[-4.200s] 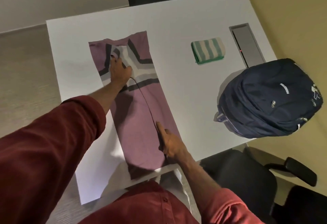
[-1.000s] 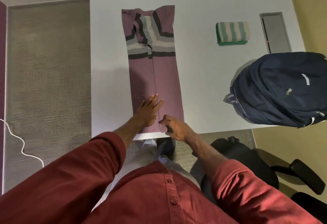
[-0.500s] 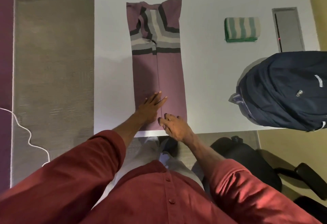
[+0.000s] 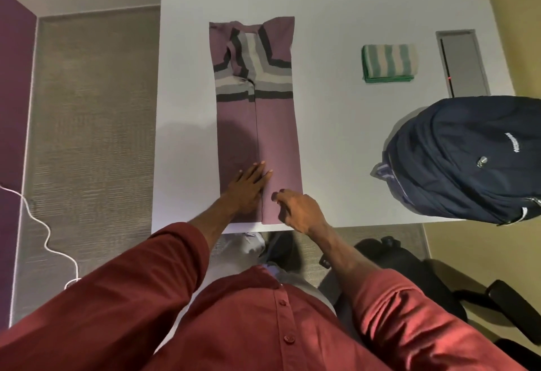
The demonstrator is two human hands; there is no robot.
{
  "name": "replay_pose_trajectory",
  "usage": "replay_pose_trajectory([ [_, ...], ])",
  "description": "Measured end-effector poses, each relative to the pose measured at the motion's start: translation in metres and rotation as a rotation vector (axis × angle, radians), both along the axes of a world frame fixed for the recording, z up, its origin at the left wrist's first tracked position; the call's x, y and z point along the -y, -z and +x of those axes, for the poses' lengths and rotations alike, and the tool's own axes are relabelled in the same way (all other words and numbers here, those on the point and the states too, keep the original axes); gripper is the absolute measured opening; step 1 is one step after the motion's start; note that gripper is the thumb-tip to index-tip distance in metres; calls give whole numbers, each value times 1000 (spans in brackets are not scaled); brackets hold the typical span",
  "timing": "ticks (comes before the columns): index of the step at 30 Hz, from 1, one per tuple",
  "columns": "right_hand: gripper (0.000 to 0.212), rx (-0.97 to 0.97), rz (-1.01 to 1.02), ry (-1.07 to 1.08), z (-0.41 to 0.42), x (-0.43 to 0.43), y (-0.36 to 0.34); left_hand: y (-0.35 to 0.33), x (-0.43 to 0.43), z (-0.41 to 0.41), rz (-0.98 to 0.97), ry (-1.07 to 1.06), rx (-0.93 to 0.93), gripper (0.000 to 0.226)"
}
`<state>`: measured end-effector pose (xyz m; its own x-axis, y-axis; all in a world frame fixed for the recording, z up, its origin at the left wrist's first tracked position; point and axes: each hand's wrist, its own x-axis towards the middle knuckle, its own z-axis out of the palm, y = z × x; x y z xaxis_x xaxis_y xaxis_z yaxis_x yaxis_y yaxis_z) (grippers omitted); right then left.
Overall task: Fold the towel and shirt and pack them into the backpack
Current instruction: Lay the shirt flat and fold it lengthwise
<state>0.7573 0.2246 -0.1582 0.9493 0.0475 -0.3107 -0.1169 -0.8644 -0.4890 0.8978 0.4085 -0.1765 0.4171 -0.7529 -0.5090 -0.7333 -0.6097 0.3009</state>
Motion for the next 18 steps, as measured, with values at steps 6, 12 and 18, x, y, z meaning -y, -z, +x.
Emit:
replay_pose_trajectory([
  [6,36,140,-62,33,35,15,7,2,12,16,-125,-20,65,76],
  [12,70,106,-104,105,96,40,5,-4,42,86,-221,-48,175,81],
  [18,73,54,-166,171,168,69,1,-14,65,156,-246,-49,228,82],
])
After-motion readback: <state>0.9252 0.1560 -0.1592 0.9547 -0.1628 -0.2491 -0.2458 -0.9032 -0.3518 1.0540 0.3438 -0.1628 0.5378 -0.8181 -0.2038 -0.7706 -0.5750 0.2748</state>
